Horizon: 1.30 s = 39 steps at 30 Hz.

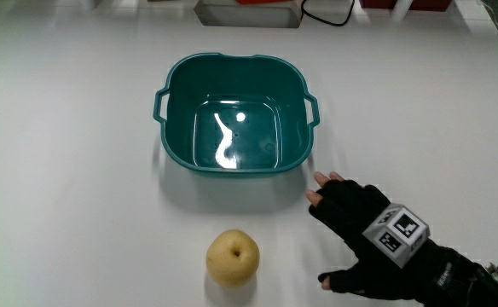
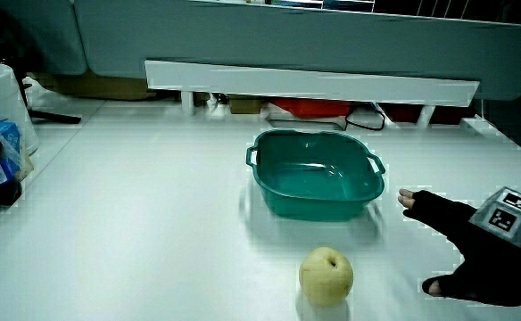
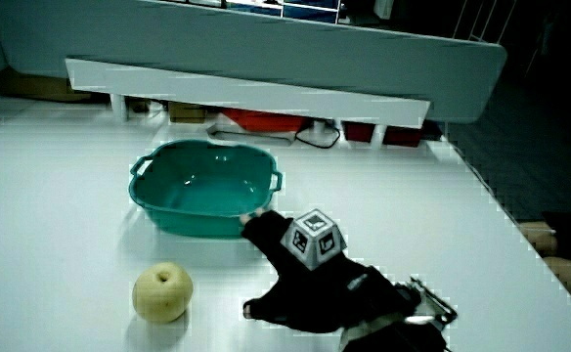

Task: Pick pear from desk

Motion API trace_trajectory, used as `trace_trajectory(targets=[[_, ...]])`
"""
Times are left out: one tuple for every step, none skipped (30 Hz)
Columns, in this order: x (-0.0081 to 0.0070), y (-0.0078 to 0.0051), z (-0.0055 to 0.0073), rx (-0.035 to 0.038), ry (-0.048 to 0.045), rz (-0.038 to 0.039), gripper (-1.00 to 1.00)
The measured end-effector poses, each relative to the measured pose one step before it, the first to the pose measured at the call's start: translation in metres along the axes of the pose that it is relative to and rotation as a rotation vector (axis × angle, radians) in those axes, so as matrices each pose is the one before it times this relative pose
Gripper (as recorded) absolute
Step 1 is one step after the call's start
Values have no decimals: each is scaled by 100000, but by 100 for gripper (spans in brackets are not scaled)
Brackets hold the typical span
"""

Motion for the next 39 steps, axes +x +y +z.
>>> trace_trajectory(targets=[[-439, 413, 605, -2608, 863, 1053, 0], [-498, 521, 213, 774, -302, 2261, 0], [-486, 534, 211, 774, -302, 2261, 0], [-473, 546, 208, 774, -302, 2261, 0], [-460, 558, 205, 774, -302, 2261, 0], [-446, 570, 202, 774, -302, 2261, 0], [-433, 582, 199, 774, -302, 2261, 0], [-426, 419, 223, -1485, 146, 1056, 0], [-422, 420, 229, -1485, 146, 1056, 0], [-418, 421, 234, -1485, 146, 1056, 0], [-414, 422, 240, -1485, 146, 1056, 0], [-448, 418, 174, 1097, 2773, 2566, 0], [-442, 431, 157, 1097, 2773, 2566, 0], [-434, 444, 140, 1097, 2773, 2566, 0], [-421, 415, -52, 3502, 2963, 2314, 0], [-170, 556, -687, -1744, -5473, 158, 0], [-335, 374, -81, -134, 597, 1606, 0], [-141, 276, -167, -558, -1523, 77, 0], [-143, 277, -164, -558, -1523, 77, 0], [-145, 278, -160, -558, -1523, 77, 0], [-147, 279, -156, -558, -1523, 77, 0], [-149, 280, -152, -558, -1523, 77, 0], [-152, 281, -148, -558, -1523, 77, 0], [-154, 282, -145, -558, -1523, 77, 0], [-155, 283, -141, -558, -1523, 77, 0], [-157, 284, -137, -558, -1523, 77, 0], [-97, 111, -54, -60, -909, -106, 0], [-76, 110, -74, -472, -269, -68, 0], [-62, 162, -117, -310, -213, -328, 0], [-50, 187, -199, -443, 1018, 1058, 0], [-17, 104, -134, -281, -347, 184, 5], [19, 5, 88, 602, 659, -162, 10], [30, -17, 26, 1307, 438, 700, 15], [21, -17, 61, 1361, 119, -444, 20], [30, -19, 110, 2207, 148, -537, 25], [37, -12, -3, 1860, 869, 298, 30], [65, -8, -63, 2, 869, 365, 35], [54, -53, -84, 546, 896, -159, 40], [13, -77, 78, 1314, -318, -106, 45]])
